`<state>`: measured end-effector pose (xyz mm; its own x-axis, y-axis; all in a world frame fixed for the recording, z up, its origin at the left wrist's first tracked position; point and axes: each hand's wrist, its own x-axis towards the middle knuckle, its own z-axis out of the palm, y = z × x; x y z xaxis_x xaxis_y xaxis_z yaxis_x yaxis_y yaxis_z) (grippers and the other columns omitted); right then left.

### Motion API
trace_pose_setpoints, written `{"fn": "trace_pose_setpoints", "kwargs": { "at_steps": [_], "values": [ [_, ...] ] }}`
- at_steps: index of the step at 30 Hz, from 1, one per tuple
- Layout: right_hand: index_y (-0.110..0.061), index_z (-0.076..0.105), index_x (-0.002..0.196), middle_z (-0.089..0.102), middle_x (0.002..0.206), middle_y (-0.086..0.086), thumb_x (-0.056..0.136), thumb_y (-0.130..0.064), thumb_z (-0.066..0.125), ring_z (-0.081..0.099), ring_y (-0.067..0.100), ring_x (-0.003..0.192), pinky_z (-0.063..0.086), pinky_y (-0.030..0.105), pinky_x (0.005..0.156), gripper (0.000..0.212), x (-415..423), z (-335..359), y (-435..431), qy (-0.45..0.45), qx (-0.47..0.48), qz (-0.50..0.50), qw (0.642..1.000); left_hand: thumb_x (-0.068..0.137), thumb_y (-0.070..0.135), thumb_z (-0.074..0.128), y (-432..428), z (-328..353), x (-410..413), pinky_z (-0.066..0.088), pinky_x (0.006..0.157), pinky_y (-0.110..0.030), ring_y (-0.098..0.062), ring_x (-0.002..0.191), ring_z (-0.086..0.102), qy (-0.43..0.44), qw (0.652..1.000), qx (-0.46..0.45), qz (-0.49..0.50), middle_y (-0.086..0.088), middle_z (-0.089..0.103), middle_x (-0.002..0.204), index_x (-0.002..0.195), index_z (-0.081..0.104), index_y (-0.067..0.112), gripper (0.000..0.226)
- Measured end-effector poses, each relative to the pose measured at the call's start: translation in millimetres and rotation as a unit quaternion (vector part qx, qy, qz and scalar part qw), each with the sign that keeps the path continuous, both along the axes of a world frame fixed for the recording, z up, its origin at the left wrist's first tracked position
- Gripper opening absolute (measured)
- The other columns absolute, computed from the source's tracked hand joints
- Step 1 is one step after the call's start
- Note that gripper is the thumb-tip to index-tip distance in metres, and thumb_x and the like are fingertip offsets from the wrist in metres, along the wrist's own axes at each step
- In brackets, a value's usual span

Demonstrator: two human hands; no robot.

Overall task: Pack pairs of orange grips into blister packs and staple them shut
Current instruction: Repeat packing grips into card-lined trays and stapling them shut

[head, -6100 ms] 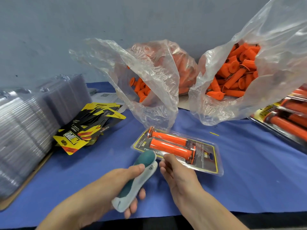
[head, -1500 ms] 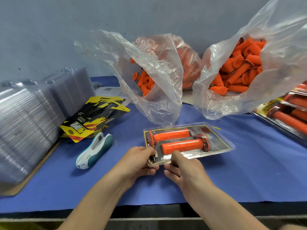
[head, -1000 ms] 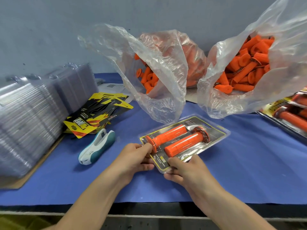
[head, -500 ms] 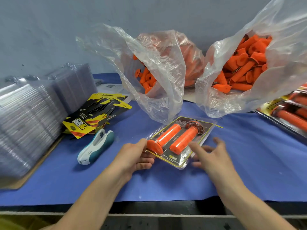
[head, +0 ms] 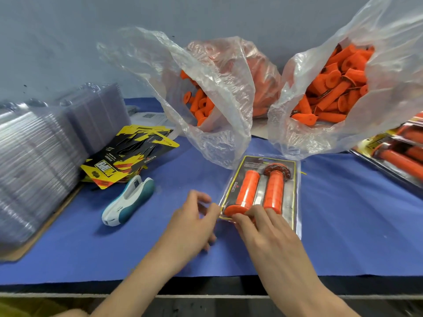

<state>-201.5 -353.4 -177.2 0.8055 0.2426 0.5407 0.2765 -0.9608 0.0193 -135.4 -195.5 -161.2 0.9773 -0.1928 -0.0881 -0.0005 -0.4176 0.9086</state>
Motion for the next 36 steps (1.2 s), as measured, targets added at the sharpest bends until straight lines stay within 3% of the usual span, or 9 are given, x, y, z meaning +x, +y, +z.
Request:
{"fn": "trace_pose_setpoints", "kwargs": {
  "at_steps": [3,6,9,16,20,23,26,31,36],
  "values": [
    [-0.016,0.069,0.104,0.059,0.087,0.003,0.065,0.002,0.08,0.057,0.023,0.073,0.053,0.034,0.064,0.044,-0.6,4.2,-5.6,0.021,0.01,0.003,1.0,0.09,0.049,0.048,9.6,-9.3,-2.6,0.05,0.063,-0.026,-0.002,0.09,0.056,-0.31,0.927,0.188,-0.092,0.018,0.053,0.101,0.101,0.048,0.038,0.015],
    [-0.014,0.069,0.107,0.058,0.091,0.003,0.071,0.002,0.079,0.057,0.023,0.076,0.054,0.034,0.066,0.041,-1.8,4.0,-10.1,0.041,0.015,0.015,0.999,0.09,0.044,0.052,5.6,-14.7,-1.3,0.045,0.055,-0.018,-0.007,0.093,0.052,-0.426,0.846,0.291,-0.134,0.015,0.054,0.101,0.099,0.058,0.031,0.017],
    [-0.015,0.068,0.107,0.057,0.095,0.002,0.073,-0.001,0.081,0.056,0.022,0.08,0.055,0.034,0.069,0.039,-2.8,1.7,-15.1,0.053,0.019,0.019,0.998,0.09,0.034,0.062,-0.3,-17.6,3.3,0.044,0.055,-0.023,-0.016,0.084,0.056,-0.487,0.81,0.307,-0.114,0.008,0.059,0.093,0.091,0.065,0.022,0.012],
    [-0.015,0.067,0.093,0.055,0.083,0.003,0.07,0.001,0.081,0.054,0.025,0.069,0.052,0.037,0.061,0.031,-3.8,1.8,-17.6,0.017,0.018,-0.014,1.0,0.092,0.03,0.063,-9.9,-21.9,1.8,0.043,0.065,-0.026,-0.018,0.084,0.053,-0.533,0.798,0.267,-0.094,0.005,0.056,0.096,0.09,0.063,0.02,0.011],
    [-0.016,0.067,0.092,0.056,0.082,0.003,0.064,-0.002,0.087,0.055,0.022,0.069,0.053,0.034,0.059,0.036,-5.7,2.5,-24.0,0.028,0.025,0.001,0.999,0.095,0.044,0.057,-5.5,-20.4,6.4,0.047,0.063,-0.029,-0.018,0.082,0.055,-0.543,0.781,0.292,-0.104,0.003,0.06,0.096,0.084,0.064,0.02,0.027],
    [-0.019,0.066,0.102,0.053,0.09,-0.002,0.074,-0.007,0.083,0.055,0.018,0.076,0.053,0.029,0.064,0.035,-7.9,-2.4,-34.7,0.052,0.051,0.053,0.996,0.094,0.044,0.056,0.8,-18.8,11.7,0.05,0.065,-0.028,-0.018,0.088,0.059,-0.544,0.767,0.302,-0.156,0.002,0.063,0.104,0.082,0.065,0.02,0.028],
    [-0.019,0.065,0.103,0.051,0.094,-0.002,0.091,-0.013,0.069,0.054,0.017,0.08,0.051,0.029,0.068,0.014,-5.9,-6.9,-49.7,0.034,0.047,0.123,0.991,0.095,0.042,0.058,8.8,-16.0,13.4,0.049,0.073,-0.028,-0.019,0.099,0.057,-0.539,0.762,0.297,-0.203,0.002,0.061,0.115,0.086,0.063,0.024,0.02],
    [-0.021,0.066,0.095,0.057,0.095,-0.004,0.102,-0.025,0.052,0.054,0.018,0.084,0.046,0.031,0.08,0.017,7.3,-2.6,-76.8,-0.004,0.018,0.179,0.984,0.099,0.031,0.06,-0.7,-11.0,1.5,0.047,0.086,-0.029,-0.019,0.083,0.056,-0.58,0.734,0.25,-0.25,0.004,0.06,0.088,0.084,0.065,0.021,0.02],
    [-0.024,0.063,0.093,0.06,0.093,-0.01,0.103,-0.035,0.047,0.058,0.014,0.086,0.046,0.027,0.084,0.022,13.8,3.2,-84.5,0.013,-0.025,0.176,0.984,0.101,0.028,0.058,-11.3,-8.4,-5.6,0.048,0.07,-0.033,-0.021,0.071,0.054,-0.584,0.738,0.234,-0.243,0.002,0.059,0.081,0.082,0.069,0.018,0.024]
  ]
}}
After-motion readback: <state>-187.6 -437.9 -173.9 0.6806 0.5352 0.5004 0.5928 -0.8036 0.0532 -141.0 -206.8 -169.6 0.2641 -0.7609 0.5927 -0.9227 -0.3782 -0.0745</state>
